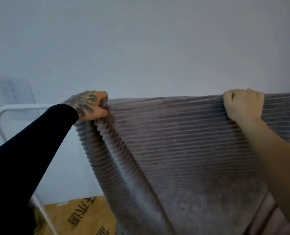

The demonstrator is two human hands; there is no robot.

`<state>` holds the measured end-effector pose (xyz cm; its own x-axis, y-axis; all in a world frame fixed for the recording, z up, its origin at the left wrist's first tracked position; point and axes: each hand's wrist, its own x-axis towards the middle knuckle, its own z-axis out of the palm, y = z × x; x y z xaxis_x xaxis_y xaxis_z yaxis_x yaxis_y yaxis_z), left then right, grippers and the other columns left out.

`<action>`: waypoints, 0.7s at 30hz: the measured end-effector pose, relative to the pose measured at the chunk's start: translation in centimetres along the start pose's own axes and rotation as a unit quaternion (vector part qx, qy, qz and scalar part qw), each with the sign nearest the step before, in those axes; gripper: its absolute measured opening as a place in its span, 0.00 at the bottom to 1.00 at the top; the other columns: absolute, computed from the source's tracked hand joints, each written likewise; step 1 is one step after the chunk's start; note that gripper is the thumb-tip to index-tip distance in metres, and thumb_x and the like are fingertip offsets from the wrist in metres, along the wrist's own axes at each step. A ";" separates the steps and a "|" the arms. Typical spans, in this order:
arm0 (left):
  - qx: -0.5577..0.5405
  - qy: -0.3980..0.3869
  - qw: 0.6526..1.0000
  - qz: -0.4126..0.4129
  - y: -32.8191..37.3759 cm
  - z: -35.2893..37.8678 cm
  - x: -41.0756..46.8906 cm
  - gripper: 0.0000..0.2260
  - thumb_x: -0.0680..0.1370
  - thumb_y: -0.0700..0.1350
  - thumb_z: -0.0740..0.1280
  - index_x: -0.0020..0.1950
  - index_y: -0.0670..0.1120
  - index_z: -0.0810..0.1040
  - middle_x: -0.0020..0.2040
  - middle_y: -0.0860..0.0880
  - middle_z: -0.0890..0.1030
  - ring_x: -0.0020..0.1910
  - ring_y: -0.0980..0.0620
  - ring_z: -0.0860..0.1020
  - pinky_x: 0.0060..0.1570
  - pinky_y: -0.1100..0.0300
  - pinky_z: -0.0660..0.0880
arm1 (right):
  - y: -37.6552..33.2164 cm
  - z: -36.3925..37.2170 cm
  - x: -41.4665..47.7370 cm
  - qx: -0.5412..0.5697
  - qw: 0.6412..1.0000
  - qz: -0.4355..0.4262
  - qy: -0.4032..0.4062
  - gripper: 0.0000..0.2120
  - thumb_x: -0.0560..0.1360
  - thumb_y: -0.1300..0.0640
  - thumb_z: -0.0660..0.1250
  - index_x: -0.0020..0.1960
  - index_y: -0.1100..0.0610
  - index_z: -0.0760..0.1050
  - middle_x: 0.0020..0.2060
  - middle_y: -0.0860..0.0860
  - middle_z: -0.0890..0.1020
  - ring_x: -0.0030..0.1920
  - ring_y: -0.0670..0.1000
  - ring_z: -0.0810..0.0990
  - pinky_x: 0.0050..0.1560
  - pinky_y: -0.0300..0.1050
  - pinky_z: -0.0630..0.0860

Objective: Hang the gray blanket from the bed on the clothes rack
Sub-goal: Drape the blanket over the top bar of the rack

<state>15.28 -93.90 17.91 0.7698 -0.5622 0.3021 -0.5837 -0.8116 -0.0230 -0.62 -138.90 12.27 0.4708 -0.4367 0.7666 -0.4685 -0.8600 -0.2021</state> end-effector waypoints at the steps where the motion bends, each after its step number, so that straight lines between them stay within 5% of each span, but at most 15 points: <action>1: -0.010 0.002 1.000 -0.016 -1.8 -0.2 -0.5 0.14 0.66 0.60 0.64 0.46 0.53 0.72 0.45 0.51 0.78 0.46 0.43 0.77 0.50 0.48 0.77 | 0.0 0.0 0.0 -0.004 1.000 0.011 -0.001 0.27 0.77 0.49 0.48 0.29 0.61 0.72 0.25 0.54 0.68 0.34 0.58 0.68 0.52 0.57 0.71; 6: -0.060 0.032 0.993 -0.101 -10.9 -1.2 -3.9 0.12 0.66 0.56 0.62 0.46 0.53 0.75 0.46 0.47 0.81 0.46 0.42 0.78 0.46 0.51 0.76 | -0.2 -0.5 -0.2 -0.036 0.997 0.073 -0.017 0.33 0.77 0.48 0.44 0.38 0.69 0.79 0.35 0.67 0.78 0.40 0.64 0.74 0.58 0.61 0.72; 11: -0.001 0.052 0.992 -0.113 -14.4 -0.7 -5.7 0.15 0.72 0.58 0.63 0.56 0.55 0.75 0.58 0.43 0.82 0.56 0.40 0.79 0.59 0.47 0.76 | -3.8 -1.4 -0.4 -0.074 0.986 0.143 -0.052 0.29 0.82 0.49 0.47 0.62 0.69 0.78 0.61 0.72 0.78 0.65 0.73 0.74 0.77 0.70 0.59; 14: 0.034 0.064 0.994 -0.087 -14.0 -0.2 -6.0 0.14 0.75 0.61 0.56 0.52 0.55 0.74 0.58 0.45 0.80 0.58 0.41 0.77 0.66 0.42 0.68 | -10.3 -1.8 -1.6 -0.016 0.998 0.061 -0.009 0.21 0.83 0.53 0.55 0.56 0.67 0.79 0.55 0.71 0.81 0.57 0.72 0.79 0.70 0.69 0.68; 17: 0.055 0.082 0.994 -0.053 -14.3 0.2 -6.5 0.13 0.77 0.61 0.52 0.48 0.55 0.70 0.55 0.46 0.81 0.53 0.42 0.76 0.62 0.43 0.68 | -19.5 -3.1 -4.4 0.092 0.993 -0.071 -0.019 0.20 0.84 0.48 0.59 0.50 0.62 0.80 0.50 0.67 0.84 0.51 0.69 0.82 0.56 0.60 0.77; 21: 0.017 0.108 0.994 -0.019 -15.6 0.5 -7.2 0.20 0.79 0.64 0.58 0.63 0.52 0.75 0.61 0.46 0.81 0.61 0.42 0.78 0.62 0.46 0.71 | -30.8 -3.9 -8.1 0.140 0.962 -0.223 -0.066 0.21 0.83 0.39 0.57 0.50 0.53 0.79 0.48 0.57 0.85 0.51 0.62 0.82 0.51 0.55 0.76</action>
<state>18.97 -77.27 15.59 0.7153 -0.4871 0.5010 -0.5439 -0.8383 -0.0386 7.11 -107.85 14.68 0.6782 -0.0208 0.7345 0.0141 -0.9990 -0.0413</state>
